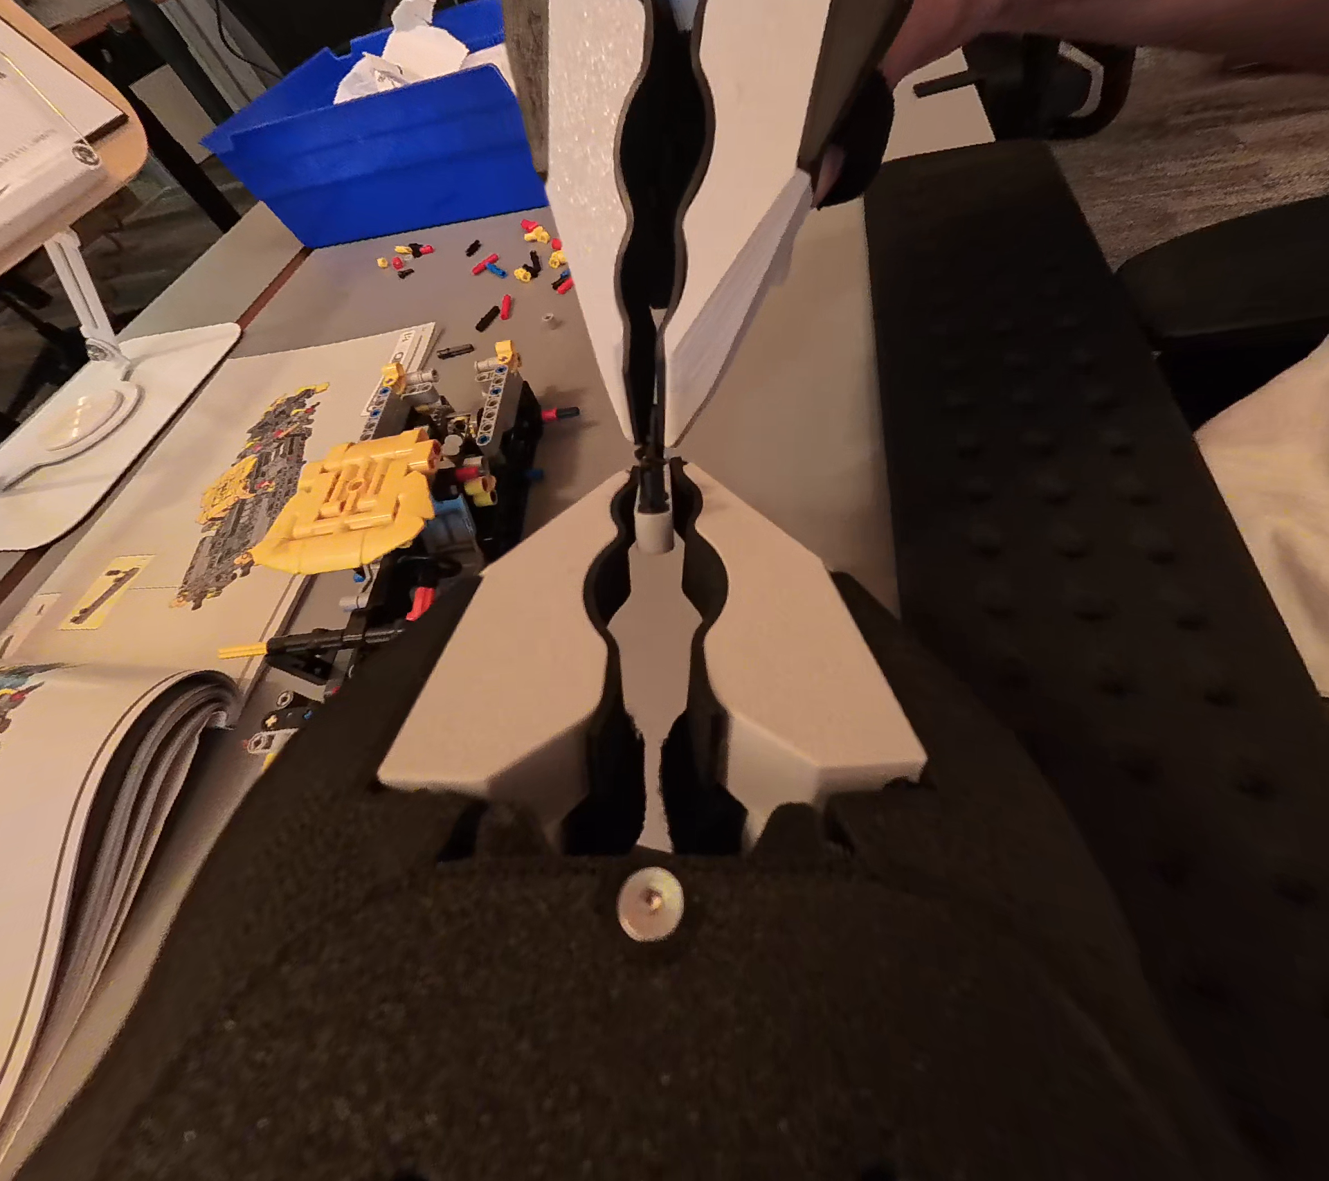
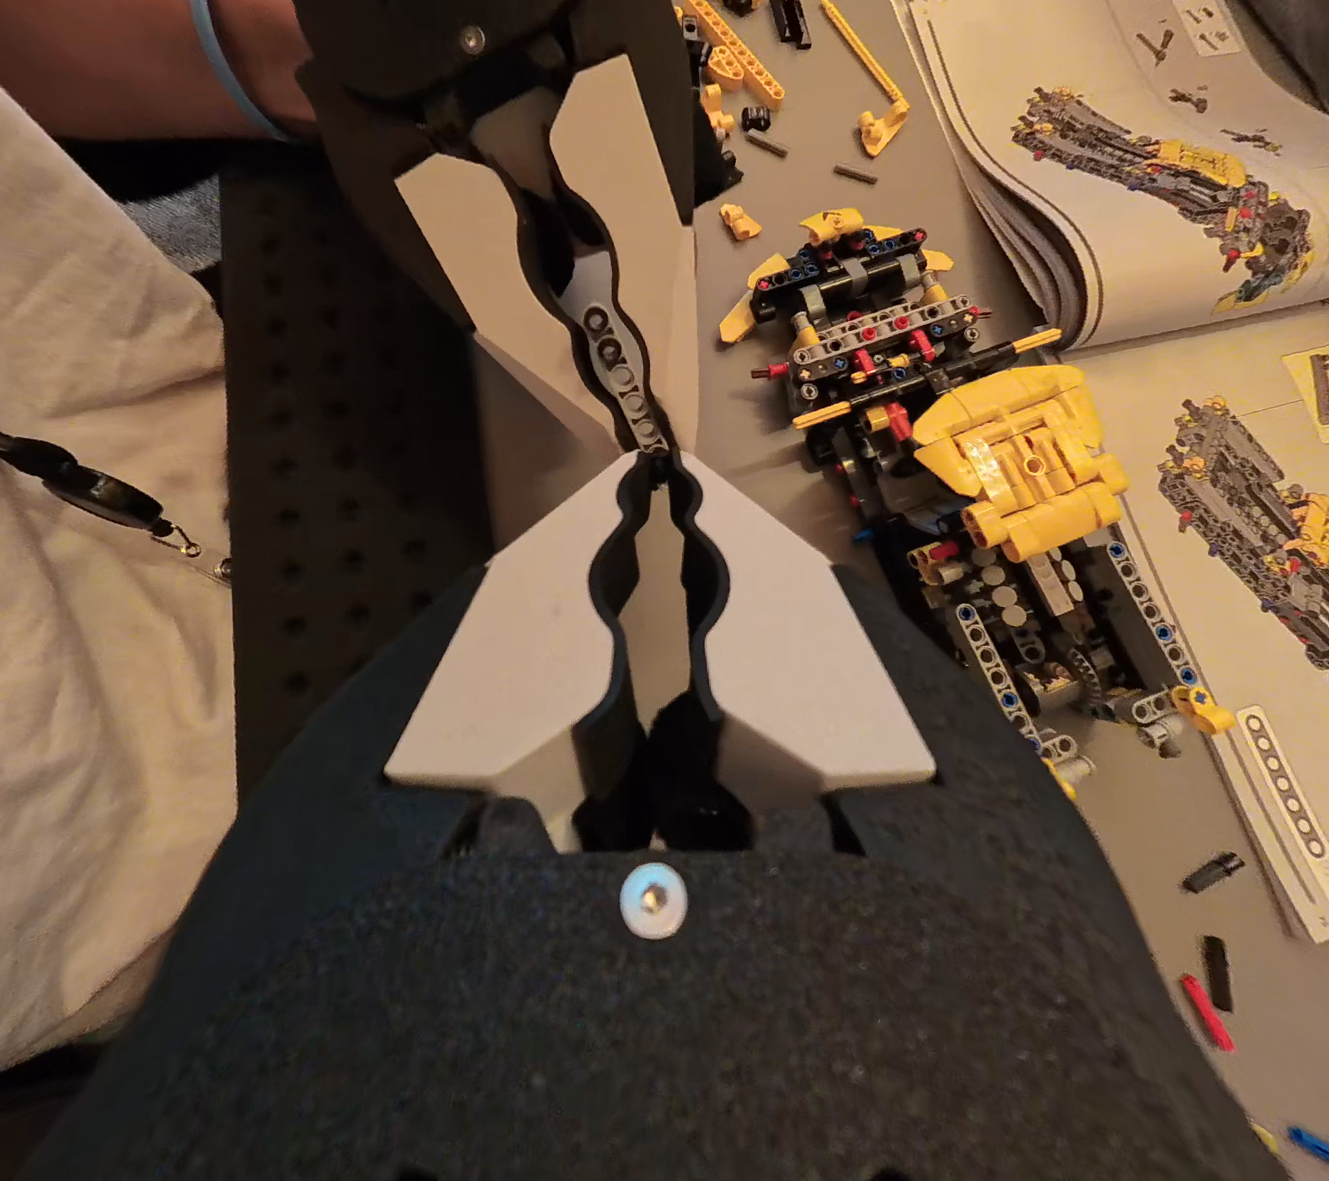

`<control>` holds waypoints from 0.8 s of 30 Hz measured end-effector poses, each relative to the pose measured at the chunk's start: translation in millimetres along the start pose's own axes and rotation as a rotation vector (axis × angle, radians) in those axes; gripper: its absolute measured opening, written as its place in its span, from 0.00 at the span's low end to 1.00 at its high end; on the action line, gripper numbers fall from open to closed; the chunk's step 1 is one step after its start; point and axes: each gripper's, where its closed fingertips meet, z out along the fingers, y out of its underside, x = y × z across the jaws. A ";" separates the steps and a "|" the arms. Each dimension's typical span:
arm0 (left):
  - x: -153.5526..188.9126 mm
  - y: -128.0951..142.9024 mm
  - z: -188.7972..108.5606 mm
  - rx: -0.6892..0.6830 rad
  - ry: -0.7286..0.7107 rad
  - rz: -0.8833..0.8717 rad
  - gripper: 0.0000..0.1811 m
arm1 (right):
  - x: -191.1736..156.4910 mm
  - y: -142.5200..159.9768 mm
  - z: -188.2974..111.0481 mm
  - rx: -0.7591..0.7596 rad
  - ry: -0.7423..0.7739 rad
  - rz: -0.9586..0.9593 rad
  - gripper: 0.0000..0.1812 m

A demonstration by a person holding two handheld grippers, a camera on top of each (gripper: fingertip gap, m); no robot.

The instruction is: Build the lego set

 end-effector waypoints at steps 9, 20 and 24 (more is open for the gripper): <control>7.5 -3.7 1.1 0.008 0.030 0.014 0.03 | -7.6 3.0 -0.2 0.023 -0.086 0.038 0.02; -21.5 -17.6 -13.3 0.179 0.089 -0.378 0.04 | 16.9 -13.6 -9.9 0.096 0.102 -0.024 0.24; -34.4 -10.5 -14.9 0.207 0.136 -0.614 0.04 | 19.2 -20.0 10.3 0.060 0.296 -0.191 0.38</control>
